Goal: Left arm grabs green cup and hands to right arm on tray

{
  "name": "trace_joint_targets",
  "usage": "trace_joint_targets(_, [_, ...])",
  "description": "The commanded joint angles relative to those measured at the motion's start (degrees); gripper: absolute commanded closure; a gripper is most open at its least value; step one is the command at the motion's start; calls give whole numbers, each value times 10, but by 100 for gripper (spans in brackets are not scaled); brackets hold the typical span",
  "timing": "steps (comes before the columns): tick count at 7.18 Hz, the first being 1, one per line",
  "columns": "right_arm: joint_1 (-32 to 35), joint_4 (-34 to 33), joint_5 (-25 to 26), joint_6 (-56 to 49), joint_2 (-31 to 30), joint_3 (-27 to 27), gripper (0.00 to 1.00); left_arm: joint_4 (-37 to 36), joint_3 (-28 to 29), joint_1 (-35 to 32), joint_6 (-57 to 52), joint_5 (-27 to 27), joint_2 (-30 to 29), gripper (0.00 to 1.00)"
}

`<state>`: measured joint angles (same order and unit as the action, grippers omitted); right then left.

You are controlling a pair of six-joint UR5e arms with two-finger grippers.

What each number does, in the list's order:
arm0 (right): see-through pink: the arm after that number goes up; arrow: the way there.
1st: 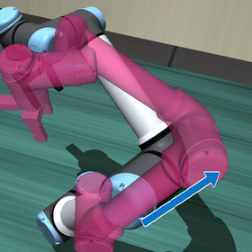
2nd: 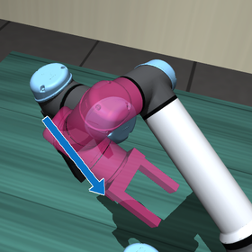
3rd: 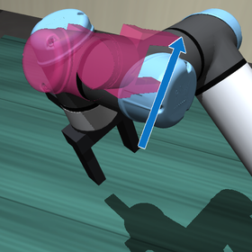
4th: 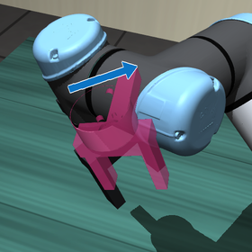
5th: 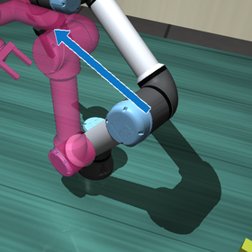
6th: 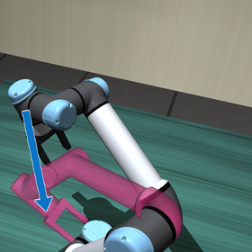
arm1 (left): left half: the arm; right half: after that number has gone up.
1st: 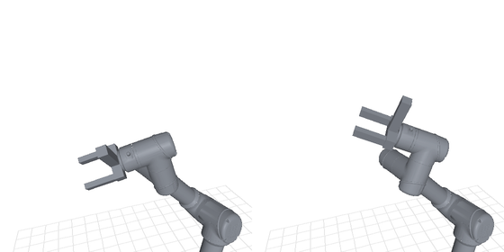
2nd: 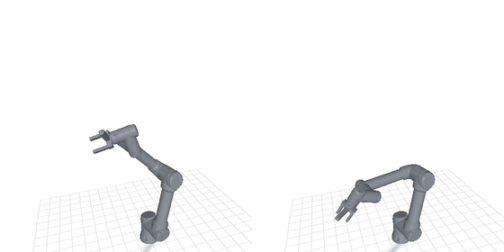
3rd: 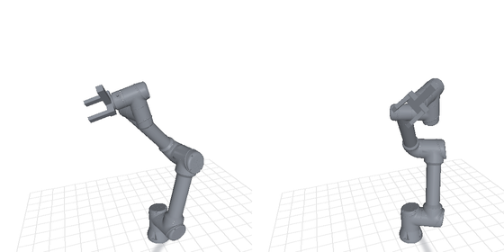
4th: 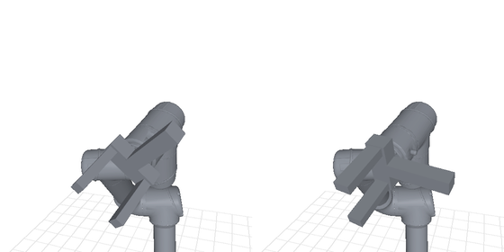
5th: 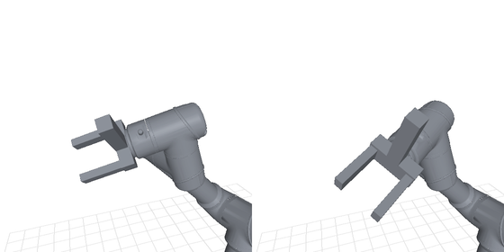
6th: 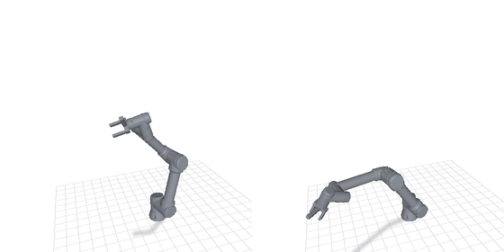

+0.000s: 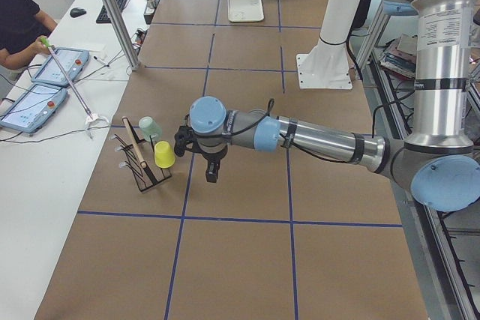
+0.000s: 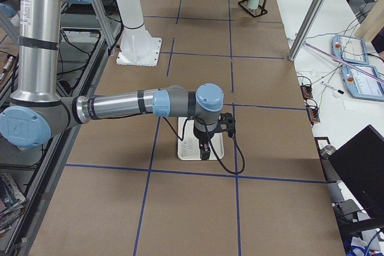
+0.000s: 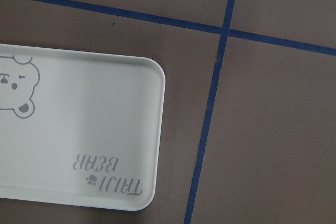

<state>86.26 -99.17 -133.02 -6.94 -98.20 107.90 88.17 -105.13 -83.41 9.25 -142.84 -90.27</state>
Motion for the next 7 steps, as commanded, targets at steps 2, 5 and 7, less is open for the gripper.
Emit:
trace_joint_targets(2, [0,0,-42,2,-14,3,0,-3,105,53,122,34,-190,0])
trace_joint_targets(5, [0,30,-48,-3,-16,5,0,7,291,113,232,99,-363,0])
trace_joint_targets(7, [0,46,-48,-4,-24,6,0,43,373,121,240,109,-405,0])
